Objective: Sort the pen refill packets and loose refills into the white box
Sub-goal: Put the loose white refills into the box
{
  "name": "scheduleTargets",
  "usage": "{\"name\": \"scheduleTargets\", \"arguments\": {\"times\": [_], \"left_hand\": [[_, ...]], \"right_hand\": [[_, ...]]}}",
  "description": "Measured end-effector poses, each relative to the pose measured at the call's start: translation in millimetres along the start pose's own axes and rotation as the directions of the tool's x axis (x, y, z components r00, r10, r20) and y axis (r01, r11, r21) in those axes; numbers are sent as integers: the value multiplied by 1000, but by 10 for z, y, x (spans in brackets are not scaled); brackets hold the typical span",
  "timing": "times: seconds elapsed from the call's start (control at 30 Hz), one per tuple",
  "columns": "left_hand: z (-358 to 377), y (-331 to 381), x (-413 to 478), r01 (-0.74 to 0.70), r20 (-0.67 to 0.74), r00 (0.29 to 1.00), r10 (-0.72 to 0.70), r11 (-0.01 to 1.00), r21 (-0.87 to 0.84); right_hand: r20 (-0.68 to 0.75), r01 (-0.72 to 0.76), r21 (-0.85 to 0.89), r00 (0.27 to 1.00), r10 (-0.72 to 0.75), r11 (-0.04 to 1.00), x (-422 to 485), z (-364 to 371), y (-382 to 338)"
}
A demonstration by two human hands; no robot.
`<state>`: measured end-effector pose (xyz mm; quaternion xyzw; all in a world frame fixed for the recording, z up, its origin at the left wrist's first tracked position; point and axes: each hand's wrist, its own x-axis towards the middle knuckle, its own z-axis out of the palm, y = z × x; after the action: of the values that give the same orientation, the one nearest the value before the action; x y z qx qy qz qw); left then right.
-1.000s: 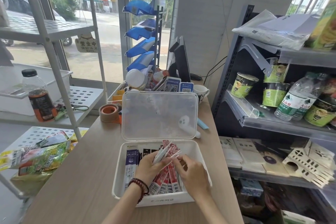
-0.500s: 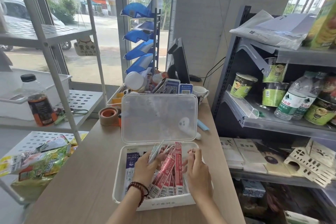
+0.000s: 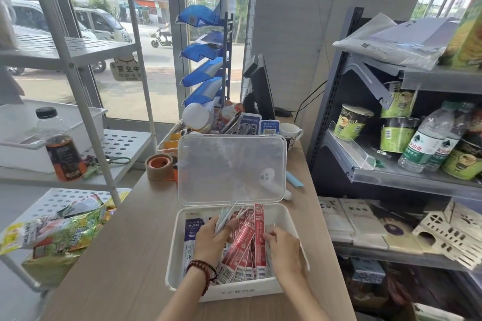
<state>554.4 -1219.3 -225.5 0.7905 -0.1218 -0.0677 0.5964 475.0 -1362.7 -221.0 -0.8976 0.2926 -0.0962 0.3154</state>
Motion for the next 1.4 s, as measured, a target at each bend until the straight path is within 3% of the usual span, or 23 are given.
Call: {"name": "scheduleTargets", "arguments": {"times": [0.1,0.4,0.5,0.6,0.8,1.07,1.27,1.4], "left_hand": [[-5,4,1,-6,-13,1000,6,1000,-2],[9,-18,5,17,-20,1000,-18,999,-50],[-1,-15,-4,10,-18,1000,-12,998,-59],[-6,-1,-2,8,-11,1000,-9,999,-32],[-3,26,-1,13,23,1000,-12,999,-47],[-6,20,-12,21,47,999,-17,997,-78],[15,4,2,-5,91,996,8,999,-36],[22,-9,-20,-40,131,991,42,999,-17]], "right_hand": [[80,-8,27,997,6,1000,19,28,6],[97,93,34,991,-96,995,-47,-84,-62],[-12,124,59,992,-124,990,-23,-2,-27],[-94,91,18,992,-88,996,38,99,49],[-70,-51,-129,997,42,990,65,142,109],[32,-59,-246,997,69,967,56,189,179],[-13,110,-7,994,-110,994,27,84,66],[14,266,-19,964,-266,964,-102,-42,-19]]}}
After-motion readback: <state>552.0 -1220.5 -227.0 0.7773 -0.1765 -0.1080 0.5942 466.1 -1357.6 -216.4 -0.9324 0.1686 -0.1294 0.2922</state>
